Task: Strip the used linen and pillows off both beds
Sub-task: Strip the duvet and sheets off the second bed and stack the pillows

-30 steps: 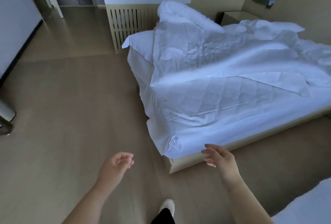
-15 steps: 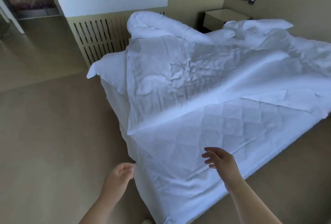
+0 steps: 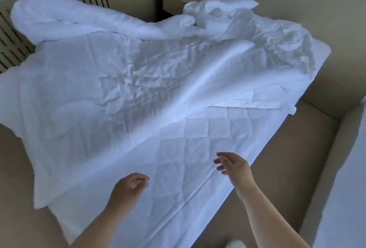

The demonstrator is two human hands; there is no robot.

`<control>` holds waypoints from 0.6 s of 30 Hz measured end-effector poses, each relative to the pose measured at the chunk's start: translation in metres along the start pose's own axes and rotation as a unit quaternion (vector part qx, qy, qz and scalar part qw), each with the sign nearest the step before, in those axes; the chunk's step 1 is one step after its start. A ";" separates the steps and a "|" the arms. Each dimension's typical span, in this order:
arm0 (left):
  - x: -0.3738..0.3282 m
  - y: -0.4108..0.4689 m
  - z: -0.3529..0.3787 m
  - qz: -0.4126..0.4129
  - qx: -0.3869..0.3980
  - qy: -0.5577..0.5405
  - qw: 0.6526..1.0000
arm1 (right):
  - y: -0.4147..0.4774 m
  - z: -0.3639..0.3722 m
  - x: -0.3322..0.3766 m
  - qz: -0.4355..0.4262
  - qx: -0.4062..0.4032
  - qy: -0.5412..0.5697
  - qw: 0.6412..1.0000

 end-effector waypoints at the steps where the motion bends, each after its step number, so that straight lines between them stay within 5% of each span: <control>1: -0.012 0.004 0.023 -0.002 -0.008 -0.004 1.000 | 0.023 -0.015 -0.003 0.002 0.000 0.003 1.000; 5: -0.079 0.010 0.123 0.013 -0.050 0.025 0.998 | 0.112 -0.097 -0.008 0.021 -0.003 -0.005 1.000; 11: -0.182 0.006 0.265 0.053 -0.001 0.057 0.997 | 0.218 -0.224 0.006 0.000 -0.048 -0.044 0.998; 18: -0.271 0.055 0.365 0.113 -0.030 0.045 0.992 | 0.310 -0.294 0.013 -0.005 -0.068 -0.061 0.996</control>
Point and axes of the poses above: each hand's wrist, its own y-axis towards the middle knuckle, its own z-axis out of the palm, x = y × z, the point moved 3 cm from there along y, towards the middle knuckle, and after that the axes turned 15 degrees about -x, right-handed, at the moved point
